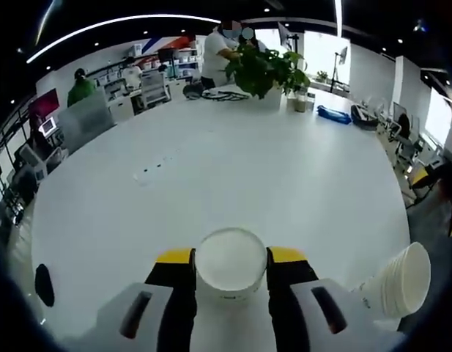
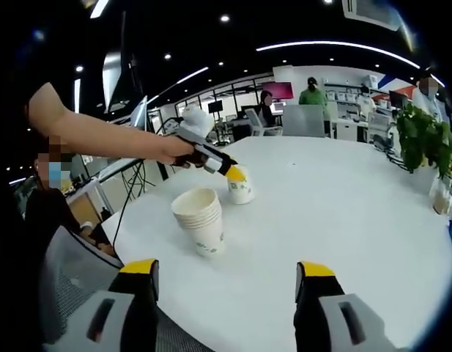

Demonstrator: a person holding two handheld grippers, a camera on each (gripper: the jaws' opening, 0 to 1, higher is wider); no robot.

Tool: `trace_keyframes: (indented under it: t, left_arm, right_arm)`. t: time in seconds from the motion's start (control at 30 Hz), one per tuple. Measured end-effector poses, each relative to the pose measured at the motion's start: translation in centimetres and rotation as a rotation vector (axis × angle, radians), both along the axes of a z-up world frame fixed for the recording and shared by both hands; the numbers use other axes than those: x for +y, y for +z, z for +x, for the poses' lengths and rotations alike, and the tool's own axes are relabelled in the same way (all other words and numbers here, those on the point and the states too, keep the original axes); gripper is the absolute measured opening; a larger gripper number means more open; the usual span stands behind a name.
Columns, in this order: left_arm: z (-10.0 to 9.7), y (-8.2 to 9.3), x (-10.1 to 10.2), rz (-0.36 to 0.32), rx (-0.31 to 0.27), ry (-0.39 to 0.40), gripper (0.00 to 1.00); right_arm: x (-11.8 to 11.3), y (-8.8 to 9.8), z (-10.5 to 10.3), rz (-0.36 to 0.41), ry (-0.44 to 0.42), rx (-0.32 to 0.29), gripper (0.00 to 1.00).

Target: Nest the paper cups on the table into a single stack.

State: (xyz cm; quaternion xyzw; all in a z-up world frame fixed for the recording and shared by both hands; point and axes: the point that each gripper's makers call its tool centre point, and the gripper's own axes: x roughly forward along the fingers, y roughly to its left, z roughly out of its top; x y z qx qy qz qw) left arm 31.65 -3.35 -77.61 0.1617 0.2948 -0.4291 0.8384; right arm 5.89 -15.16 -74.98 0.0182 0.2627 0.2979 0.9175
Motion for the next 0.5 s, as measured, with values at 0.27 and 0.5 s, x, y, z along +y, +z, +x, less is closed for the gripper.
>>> trace_keyframes:
  t: [0.27, 0.5]
  left_arm:
    - [-1.1, 2.2, -0.2, -0.019, -0.041, -0.042, 0.36]
    - [-2.3, 4.6, -0.2, -0.042, -0.076, -0.061, 0.36]
  right_arm:
    - [0.4, 0.5, 0.0, 0.003, 0.014, -0.012, 0.76]
    - [1.0, 1.0, 0.0, -0.006, 0.044, -0.030, 0.76]
